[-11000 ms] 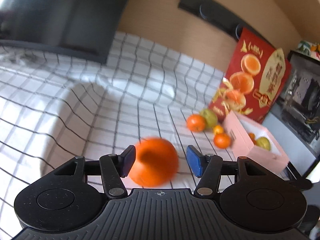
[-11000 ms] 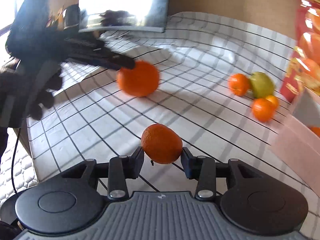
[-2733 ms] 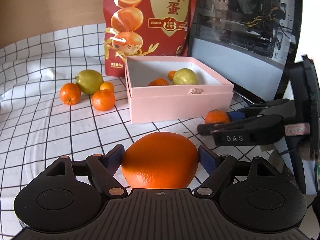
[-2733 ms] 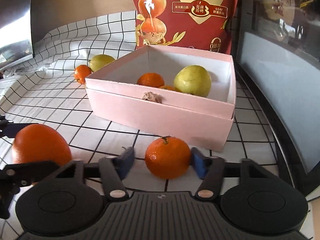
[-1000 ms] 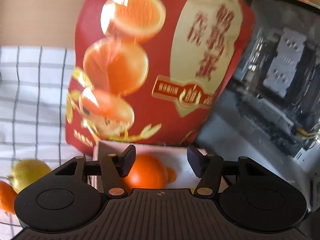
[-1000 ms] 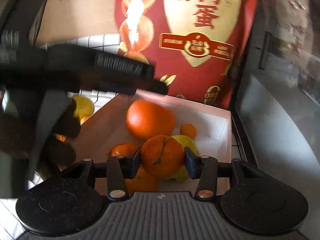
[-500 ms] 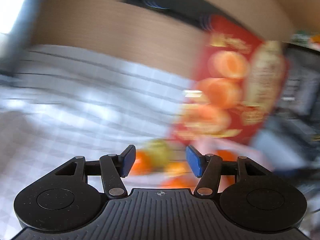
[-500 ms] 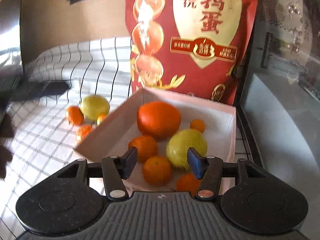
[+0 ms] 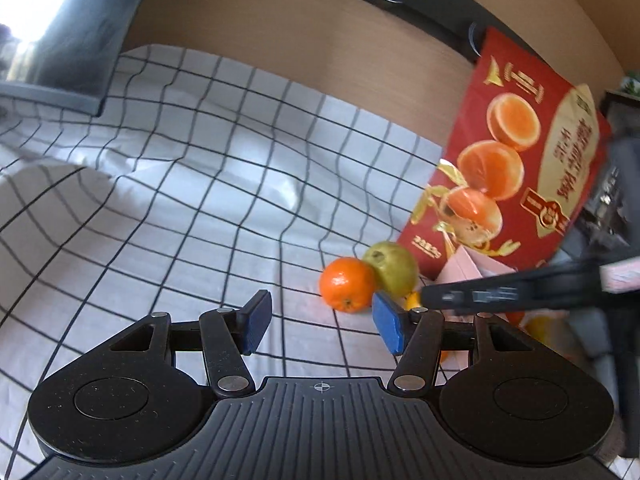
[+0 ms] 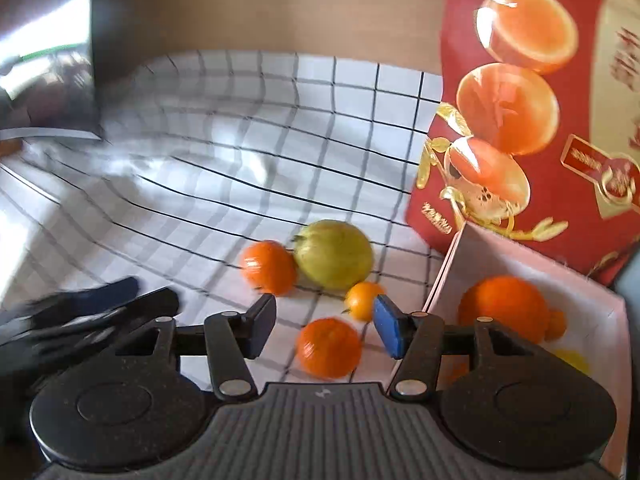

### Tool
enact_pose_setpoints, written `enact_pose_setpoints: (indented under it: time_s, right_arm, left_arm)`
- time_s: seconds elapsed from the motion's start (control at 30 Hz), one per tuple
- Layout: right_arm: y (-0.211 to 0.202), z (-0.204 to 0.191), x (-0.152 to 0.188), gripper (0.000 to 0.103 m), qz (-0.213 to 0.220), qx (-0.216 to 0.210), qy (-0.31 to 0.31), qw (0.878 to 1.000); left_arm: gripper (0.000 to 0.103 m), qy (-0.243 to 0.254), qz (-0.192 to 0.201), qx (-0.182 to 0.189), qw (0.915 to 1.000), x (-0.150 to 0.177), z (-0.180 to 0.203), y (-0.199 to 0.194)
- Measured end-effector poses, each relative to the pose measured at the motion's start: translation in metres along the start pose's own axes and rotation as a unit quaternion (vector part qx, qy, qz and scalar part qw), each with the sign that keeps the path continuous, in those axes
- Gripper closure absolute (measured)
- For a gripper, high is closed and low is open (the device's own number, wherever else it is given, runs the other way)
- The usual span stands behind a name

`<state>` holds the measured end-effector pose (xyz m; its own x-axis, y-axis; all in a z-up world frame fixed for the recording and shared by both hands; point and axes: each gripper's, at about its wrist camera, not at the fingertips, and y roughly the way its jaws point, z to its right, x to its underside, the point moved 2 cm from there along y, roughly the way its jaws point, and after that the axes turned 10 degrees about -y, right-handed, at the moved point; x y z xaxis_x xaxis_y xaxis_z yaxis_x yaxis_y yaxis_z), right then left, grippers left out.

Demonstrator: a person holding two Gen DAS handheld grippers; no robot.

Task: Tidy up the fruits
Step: 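Move both open tools back toward the fruit on the table, then grasp the small yellow tangerine with the right tool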

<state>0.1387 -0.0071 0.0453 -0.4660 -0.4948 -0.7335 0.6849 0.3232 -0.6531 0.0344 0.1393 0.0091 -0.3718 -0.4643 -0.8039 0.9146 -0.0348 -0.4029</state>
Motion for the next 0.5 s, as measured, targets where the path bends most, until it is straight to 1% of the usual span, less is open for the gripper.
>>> enact_pose_setpoints:
  time_s: [0.07, 0.1, 0.23, 0.27, 0.37, 0.43, 0.5]
  right_arm:
    - [0.017, 0.003, -0.003, 0.064, -0.024, 0.006, 0.003, 1.0]
    - [0.023, 0.004, -0.002, 0.065, -0.03, 0.008, 0.004, 1.0]
    - [0.036, 0.008, -0.006, 0.067, -0.028, 0.04, -0.014, 0.999]
    - [0.04, 0.008, -0.006, 0.067, -0.031, 0.046, -0.021, 0.998]
    - [0.054, 0.003, -0.009, 0.067, -0.049, 0.048, -0.036, 0.997]
    - [0.06, -0.001, -0.009, 0.067, -0.055, 0.065, -0.047, 0.995]
    - [0.061, -0.004, -0.01, 0.067, -0.061, 0.072, -0.057, 0.994]
  left_arm:
    - [0.042, 0.003, 0.003, -0.004, 1.0, 0.0, 0.001, 0.001]
    - [0.042, 0.002, 0.005, -0.006, 1.0, -0.001, 0.001, 0.001]
    - [0.042, -0.008, 0.012, -0.009, 0.9999, -0.003, -0.002, 0.002]
    - [0.042, -0.008, 0.012, -0.01, 0.9998, -0.003, -0.003, 0.002]
    - [0.042, -0.009, 0.012, -0.013, 0.9998, -0.003, -0.004, 0.002]
    - [0.042, -0.01, 0.01, -0.014, 0.9998, -0.003, -0.005, 0.003]
    - [0.042, -0.012, 0.008, -0.016, 0.9998, -0.003, -0.005, 0.004]
